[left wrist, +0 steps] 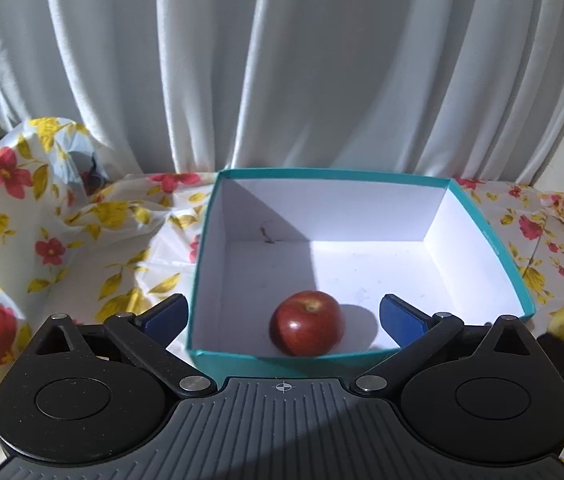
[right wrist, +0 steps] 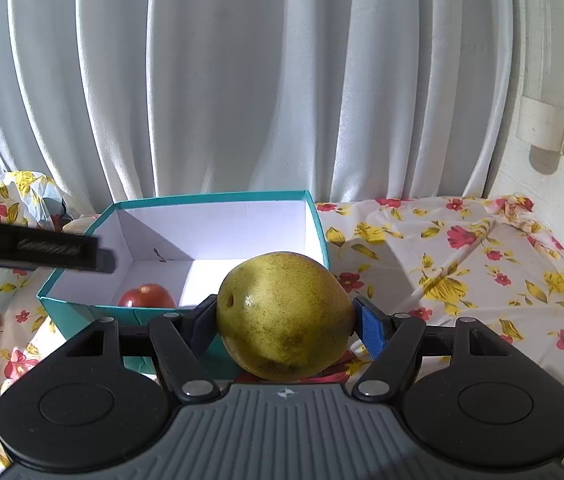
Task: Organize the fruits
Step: 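Carry the apple into the teal box and open the left gripper while the right carries the pear over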
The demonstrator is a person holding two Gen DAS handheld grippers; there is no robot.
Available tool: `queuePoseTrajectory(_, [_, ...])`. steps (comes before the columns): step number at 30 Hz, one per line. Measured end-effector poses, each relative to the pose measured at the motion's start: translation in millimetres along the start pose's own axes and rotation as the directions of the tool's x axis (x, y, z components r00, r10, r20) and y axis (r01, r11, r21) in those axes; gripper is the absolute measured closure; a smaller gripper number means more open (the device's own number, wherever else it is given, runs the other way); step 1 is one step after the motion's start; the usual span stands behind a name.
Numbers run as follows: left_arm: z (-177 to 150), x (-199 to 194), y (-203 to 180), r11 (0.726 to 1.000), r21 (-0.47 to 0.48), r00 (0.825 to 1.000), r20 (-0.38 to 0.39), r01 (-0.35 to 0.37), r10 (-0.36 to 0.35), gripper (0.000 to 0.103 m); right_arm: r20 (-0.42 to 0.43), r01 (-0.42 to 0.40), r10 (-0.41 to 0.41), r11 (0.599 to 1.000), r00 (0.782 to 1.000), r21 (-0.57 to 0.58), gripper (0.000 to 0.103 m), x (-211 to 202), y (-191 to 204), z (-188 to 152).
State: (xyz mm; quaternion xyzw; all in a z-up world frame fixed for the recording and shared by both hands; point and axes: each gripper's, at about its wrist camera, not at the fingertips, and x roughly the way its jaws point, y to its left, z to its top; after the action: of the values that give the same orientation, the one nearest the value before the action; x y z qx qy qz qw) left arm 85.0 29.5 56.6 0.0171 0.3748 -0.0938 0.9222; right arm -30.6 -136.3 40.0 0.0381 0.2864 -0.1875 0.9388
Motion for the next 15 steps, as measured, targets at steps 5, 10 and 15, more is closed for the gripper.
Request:
queuePoseTrajectory(5, [-15, -4, 14, 0.998, -0.018, 0.998, -0.032, -0.058, 0.057, 0.000, 0.002, -0.015, 0.015, 1.000, 1.000, -0.022, 0.032, 12, 4, 8])
queuePoseTrajectory(10, [-23, -5, 27, 0.995, -0.040, 0.994, -0.057, -0.095, 0.093, 0.000, 0.004, -0.028, 0.029, 0.999, 1.000, -0.042, 0.032, 27, 11, 16])
queuePoseTrajectory(15, [-26, -7, 33, 0.994, -0.046, 0.993, -0.056, -0.102, 0.100, 0.000, -0.001, -0.040, 0.040, 0.997, 0.999, -0.059, 0.032, 38, 17, 20])
